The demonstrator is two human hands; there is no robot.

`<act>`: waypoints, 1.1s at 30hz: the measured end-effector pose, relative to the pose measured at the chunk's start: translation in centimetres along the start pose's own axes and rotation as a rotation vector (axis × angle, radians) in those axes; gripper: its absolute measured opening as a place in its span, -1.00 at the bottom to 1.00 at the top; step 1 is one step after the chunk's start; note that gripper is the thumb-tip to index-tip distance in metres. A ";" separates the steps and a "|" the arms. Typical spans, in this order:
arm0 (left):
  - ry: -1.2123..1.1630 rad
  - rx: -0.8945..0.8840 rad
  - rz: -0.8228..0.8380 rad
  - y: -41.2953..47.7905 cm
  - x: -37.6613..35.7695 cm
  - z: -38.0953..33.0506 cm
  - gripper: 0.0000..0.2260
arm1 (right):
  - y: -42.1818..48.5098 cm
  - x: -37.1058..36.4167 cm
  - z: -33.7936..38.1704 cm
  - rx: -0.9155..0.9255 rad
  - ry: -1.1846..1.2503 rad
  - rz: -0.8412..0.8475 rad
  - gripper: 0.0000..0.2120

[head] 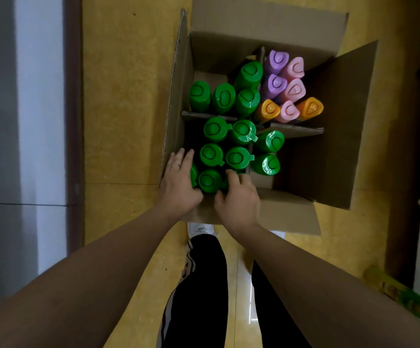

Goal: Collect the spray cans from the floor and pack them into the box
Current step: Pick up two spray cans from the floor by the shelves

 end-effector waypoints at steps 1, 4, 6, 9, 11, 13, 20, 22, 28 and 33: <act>0.003 0.001 -0.010 -0.2 0.4 -0.4 -0.14 | 0.0 0.7 0.2 0.004 -0.013 -0.002 -0.43; 0.012 0.012 -0.037 -1.3 1.5 -1.8 -0.16 | -0.3 3.0 0.7 0.044 -0.080 0.008 -0.40; 0.026 0.029 -0.047 -2.6 1.9 -3.0 -0.17 | -1.1 4.7 0.9 0.058 -0.101 0.019 -0.39; 0.012 0.044 -0.081 -5.0 2.7 -5.1 -0.18 | -2.7 7.8 1.1 0.090 -0.147 0.017 -0.41; -0.004 0.045 -0.108 -7.2 3.8 -7.2 -0.19 | -4.3 10.8 1.4 0.118 -0.195 0.008 -0.42; -0.026 0.041 -0.121 -9.9 5.2 -9.6 -0.22 | -6.5 14.3 1.8 0.137 -0.248 0.030 -0.40; 0.022 -0.038 -0.251 -21.8 14.0 -23.1 -0.24 | -17.0 32.1 3.9 0.205 -0.380 -0.045 -0.32; 0.003 -0.095 -0.338 -25.3 17.4 -27.5 -0.24 | -20.3 37.4 5.1 0.229 -0.386 -0.100 -0.31; 0.141 -0.318 -0.437 -33.2 26.5 -41.0 -0.22 | -28.8 52.3 8.3 0.191 -0.343 -0.314 -0.23; 0.253 -0.545 -0.538 -39.8 33.3 -51.8 -0.25 | -36.5 63.3 10.4 0.174 -0.277 -0.590 -0.21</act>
Point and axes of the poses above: each hand's wrist, its own y-axis towards the middle knuckle, its own x-axis out of the back of the hand, z = x × y, the point moved 2 cm from there along y, towards the middle knuckle, and after that the axes turned 8 degrees about z, right-handed, at the moved point
